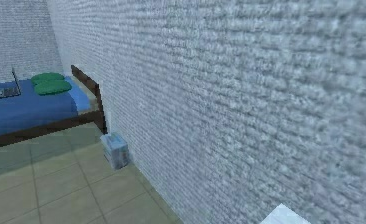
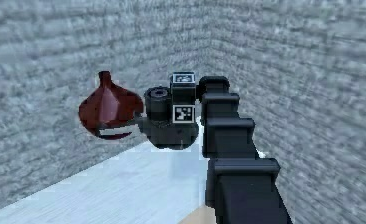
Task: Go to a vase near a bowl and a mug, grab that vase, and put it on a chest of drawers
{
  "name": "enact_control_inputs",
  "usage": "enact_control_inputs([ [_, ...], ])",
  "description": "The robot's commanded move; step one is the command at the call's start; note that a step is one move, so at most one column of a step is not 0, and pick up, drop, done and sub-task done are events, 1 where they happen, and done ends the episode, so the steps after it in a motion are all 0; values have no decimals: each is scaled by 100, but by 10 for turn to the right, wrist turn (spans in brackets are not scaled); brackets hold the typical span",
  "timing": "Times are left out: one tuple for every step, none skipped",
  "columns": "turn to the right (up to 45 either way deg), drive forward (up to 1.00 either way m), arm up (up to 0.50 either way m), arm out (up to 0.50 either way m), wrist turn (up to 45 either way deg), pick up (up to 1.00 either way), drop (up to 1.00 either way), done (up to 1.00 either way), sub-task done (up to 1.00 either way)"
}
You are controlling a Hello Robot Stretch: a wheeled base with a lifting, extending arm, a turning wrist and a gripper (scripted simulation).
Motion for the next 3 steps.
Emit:
enact_control_inputs([
  [0,0,0,0,240,0,0,0,0],
  [0,0,-28,0,0,0,0,0,0],
  [0,0,0,0,0,0,100,0,0],
])
